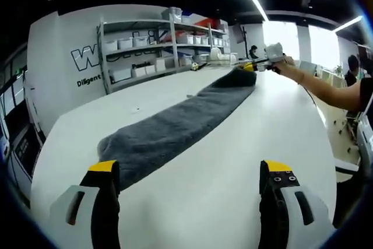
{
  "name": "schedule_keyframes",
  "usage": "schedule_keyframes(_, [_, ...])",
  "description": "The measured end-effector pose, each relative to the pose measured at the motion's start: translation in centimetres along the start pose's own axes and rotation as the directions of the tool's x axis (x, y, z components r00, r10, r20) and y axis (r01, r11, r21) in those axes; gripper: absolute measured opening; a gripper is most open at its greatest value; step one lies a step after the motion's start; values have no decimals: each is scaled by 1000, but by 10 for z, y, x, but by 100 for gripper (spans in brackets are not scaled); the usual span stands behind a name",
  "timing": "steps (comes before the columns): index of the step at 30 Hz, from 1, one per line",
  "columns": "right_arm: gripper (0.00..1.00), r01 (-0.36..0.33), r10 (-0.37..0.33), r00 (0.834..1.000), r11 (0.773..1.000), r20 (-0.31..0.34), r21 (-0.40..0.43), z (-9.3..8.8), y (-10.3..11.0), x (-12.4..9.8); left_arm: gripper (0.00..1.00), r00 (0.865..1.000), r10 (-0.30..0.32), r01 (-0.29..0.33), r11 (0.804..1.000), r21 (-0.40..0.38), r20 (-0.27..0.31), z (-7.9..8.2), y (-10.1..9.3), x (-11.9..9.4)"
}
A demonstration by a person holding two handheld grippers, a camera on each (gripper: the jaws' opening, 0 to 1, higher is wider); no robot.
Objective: Open the folded towel by lifting each exposed corner and separating the folded layers until the towel lies flat within the target outline without major curled edges
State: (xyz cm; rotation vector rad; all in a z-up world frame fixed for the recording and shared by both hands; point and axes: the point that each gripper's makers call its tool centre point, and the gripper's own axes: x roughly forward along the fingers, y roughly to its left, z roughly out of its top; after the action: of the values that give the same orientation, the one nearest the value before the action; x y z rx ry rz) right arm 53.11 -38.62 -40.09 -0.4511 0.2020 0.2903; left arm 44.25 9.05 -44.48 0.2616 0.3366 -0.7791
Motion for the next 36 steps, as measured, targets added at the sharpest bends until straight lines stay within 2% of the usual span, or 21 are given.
schedule_keyframes(5, [0, -4, 5, 1000, 1000, 28, -4, -6, 8, -19, 99, 1000, 1, -1, 1000, -3, -1, -1, 2, 0])
schedule_keyframes(9, [0, -48, 46, 999, 995, 24, 84, -25, 12, -28, 99, 1000, 2, -2, 1000, -8, 2, 0, 4, -1])
schedule_keyframes(15, [0, -84, 86, 996, 987, -13, 135, -47, 18, -39, 99, 1000, 2, -2, 1000, -9, 1, 0, 4, -1])
schedule_keyframes(19, [0, -117, 131, 990, 972, -54, 204, -61, 27, -46, 99, 1000, 5, -5, 1000, -11, 2, 0, 4, -1])
schedule_keyframes(23, [1, -113, 151, 977, 965, -149, 239, -85, 31, -48, 99, 1000, 7, -7, 1000, -14, 6, 0, 6, -2])
schedule_keyframes(30, [3, -132, 180, 968, 958, -175, 253, -94, 42, -42, 98, 1000, 4, -4, 1000, -10, 1, -1, 5, -1])
schedule_keyframes(36, [20, -130, 186, 966, 950, -181, 284, -90, 46, -49, 99, 1000, 5, -5, 1000, -13, 3, -1, 5, -1])
